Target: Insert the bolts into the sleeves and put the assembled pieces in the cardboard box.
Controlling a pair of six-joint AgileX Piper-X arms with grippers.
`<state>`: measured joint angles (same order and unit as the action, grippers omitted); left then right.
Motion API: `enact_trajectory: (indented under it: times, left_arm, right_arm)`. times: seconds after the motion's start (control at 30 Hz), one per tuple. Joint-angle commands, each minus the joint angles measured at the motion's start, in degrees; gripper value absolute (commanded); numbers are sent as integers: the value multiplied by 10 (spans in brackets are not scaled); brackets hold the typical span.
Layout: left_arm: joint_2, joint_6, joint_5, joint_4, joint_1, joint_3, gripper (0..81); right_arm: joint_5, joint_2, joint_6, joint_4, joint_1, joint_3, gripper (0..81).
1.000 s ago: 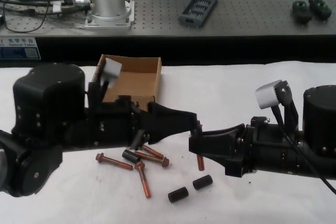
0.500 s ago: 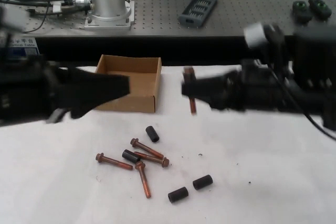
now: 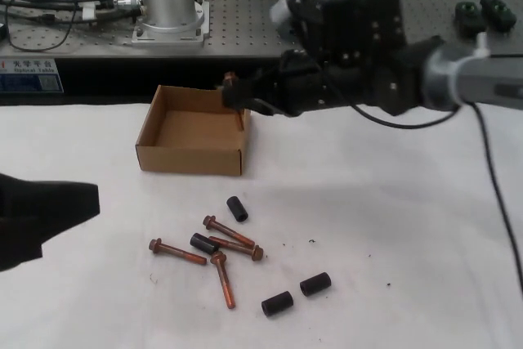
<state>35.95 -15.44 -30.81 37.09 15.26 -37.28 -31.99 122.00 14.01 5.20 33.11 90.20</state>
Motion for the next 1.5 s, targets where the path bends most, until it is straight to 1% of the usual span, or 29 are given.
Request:
enact_trajectory:
  times: [0.0, 0.23, 0.53, 0.6, 0.63, 0.77, 1.13, 1.2, 1.23, 1.27, 1.33, 1.4, 1.43, 1.47]
  left_arm:
    - [-5, 8, 7, 8, -2, -2, 77]
    - [-5, 8, 7, 35, -2, -2, 77]
    - [-5, 8, 7, 35, -2, -2, 77]
    - [-5, 8, 7, 35, -2, -2, 77]
    - [-5, 8, 7, 35, -2, -2, 77]
    - [-5, 8, 7, 35, -2, -2, 77]
    - [-5, 8, 7, 35, -2, -2, 77]
    - [-5, 8, 7, 35, -2, -2, 77]
    - [-5, 8, 7, 35, -2, -2, 77]
    - [-5, 8, 7, 35, -2, -2, 77]
    - [-5, 8, 7, 35, -2, -2, 77]
    - [-5, 8, 7, 35, -2, -2, 77]
    - [-5, 8, 7, 35, -2, -2, 77]
    - [-5, 8, 7, 35, -2, -2, 77]
  right_arm:
    - [-5, 5, -1, 3, -3, 19, 50]
    - [4, 69, 10, 18, 7, 104, 50]
    - [6, 135, 25, 35, 17, 169, 50]
    - [14, 144, 43, 35, 17, 177, 50]
    - [29, 147, 49, 35, 17, 177, 50]
    - [66, 147, 53, 35, 17, 177, 50]
    - [67, 147, 53, 34, 17, 177, 48]
    - [67, 147, 53, 34, 17, 177, 15]
    - [67, 147, 53, 34, 17, 177, 19]
    - [67, 147, 53, 34, 17, 177, 67]
    - [67, 147, 55, 34, 17, 177, 189]
    - [67, 147, 61, 34, 17, 177, 349]
    - [67, 146, 68, 34, 17, 177, 397]
    - [65, 145, 76, 34, 17, 177, 424]
